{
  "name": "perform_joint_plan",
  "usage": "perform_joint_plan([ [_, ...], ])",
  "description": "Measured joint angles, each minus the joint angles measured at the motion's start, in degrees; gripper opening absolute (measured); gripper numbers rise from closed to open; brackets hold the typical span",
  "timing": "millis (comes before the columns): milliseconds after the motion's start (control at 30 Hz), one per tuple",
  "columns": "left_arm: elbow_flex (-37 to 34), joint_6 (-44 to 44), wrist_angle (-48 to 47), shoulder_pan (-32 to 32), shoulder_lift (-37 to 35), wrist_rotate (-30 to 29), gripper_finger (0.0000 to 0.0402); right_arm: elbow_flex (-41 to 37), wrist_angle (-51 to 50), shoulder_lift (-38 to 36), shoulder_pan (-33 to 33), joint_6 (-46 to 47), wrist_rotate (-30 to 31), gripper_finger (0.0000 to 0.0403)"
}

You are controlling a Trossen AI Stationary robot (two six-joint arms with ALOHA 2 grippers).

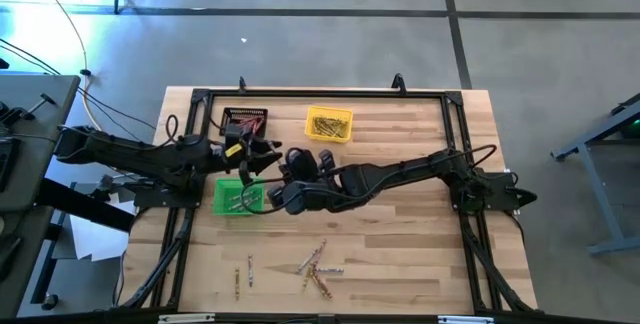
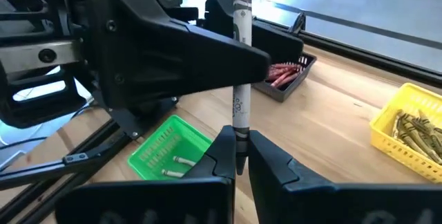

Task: Sort crayons
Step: Put the blue crayon into the green bin

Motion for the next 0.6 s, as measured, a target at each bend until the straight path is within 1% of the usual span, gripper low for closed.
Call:
perform_joint_plan([
  [133,0.0,-0.3,-0.1,0.0,0.6,1.1,0.0197,0.0,0.0,0.0,-0.2,0.0,-0.4,0.0009],
  [233,0.0,-0.2,-0.1,0.0,0.6,1.1,0.0177,0.0,0.1,0.0,-0.3,0.0,-0.4,0.0009],
  [367,0.0,0.4,0.0,0.0,0.5,1.3,0.0121,0.0,0.0,0.0,-0.3,0.0,-0.4,0.0009],
  [433,0.0,1.8,0.0,0.0,0.5,1.7,0.0083,0.0,-0.3,0.0,-0.4,0.0,-0.4,0.0009],
  [533,0.1,2.6,0.2,0.0,0.5,3.9,0.0026,0.0,-1.5,0.1,-0.3,1.6,-0.5,0.0010],
  [600,0.0,2.9,-0.5,0.0,0.5,4.3,0.0010,0.0,-2.9,0.1,-0.4,3.2,-1.0,0.0017],
])
